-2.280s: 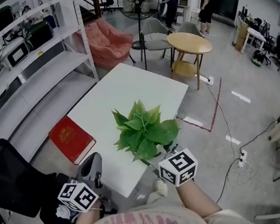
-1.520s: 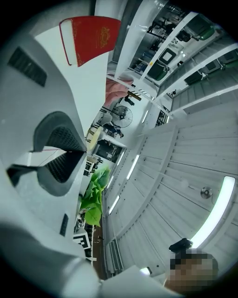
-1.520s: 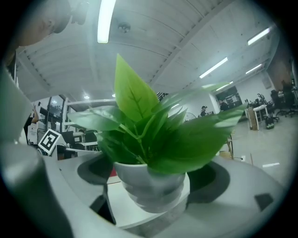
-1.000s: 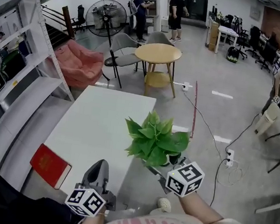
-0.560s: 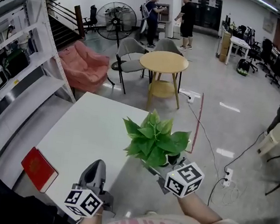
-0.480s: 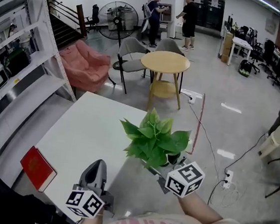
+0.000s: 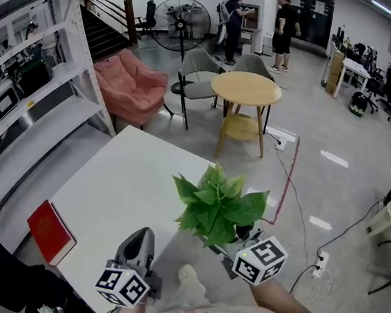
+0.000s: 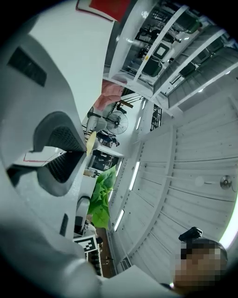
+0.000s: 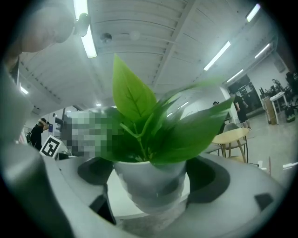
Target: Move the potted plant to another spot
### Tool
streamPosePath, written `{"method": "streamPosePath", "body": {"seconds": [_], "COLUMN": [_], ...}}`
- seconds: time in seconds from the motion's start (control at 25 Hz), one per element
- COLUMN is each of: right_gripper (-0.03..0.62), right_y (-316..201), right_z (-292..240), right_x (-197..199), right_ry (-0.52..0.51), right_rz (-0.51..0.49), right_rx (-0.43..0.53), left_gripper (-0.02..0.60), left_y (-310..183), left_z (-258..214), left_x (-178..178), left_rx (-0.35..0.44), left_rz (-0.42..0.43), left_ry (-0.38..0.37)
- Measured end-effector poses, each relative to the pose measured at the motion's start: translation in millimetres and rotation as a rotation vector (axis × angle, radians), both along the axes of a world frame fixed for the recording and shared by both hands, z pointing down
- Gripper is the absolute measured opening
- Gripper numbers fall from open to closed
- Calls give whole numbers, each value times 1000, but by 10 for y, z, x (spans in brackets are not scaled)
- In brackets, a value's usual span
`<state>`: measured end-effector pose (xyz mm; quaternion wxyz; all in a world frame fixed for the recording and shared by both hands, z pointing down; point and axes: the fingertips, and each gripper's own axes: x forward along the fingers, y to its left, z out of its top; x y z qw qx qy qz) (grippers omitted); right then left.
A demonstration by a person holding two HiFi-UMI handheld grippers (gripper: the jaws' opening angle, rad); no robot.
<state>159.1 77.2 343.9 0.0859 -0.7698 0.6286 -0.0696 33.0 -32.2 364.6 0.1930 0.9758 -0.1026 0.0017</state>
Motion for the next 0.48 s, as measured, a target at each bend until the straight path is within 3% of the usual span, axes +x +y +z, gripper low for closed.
{"method": "streamPosePath", "body": {"seconds": [0.2,0.36,0.48], "right_gripper": [508,508,508], "right_y": [-253,-577,-838], "right_z": [21,57,81], "right_x": [220,437,667], "right_ry": [-7,-20,-28], "right_rz": [-22,-53,-76], "right_rx": [-2,-4,-7], "left_gripper": [2,3,3], "left_y": [-217,-474,-730], "left_z": [45,38,59], "left_x": [252,513,745], "left_rx": [-2,83,54], "left_rz": [-8,-7,-28], "left_ry": [-14,-43,-32]}}
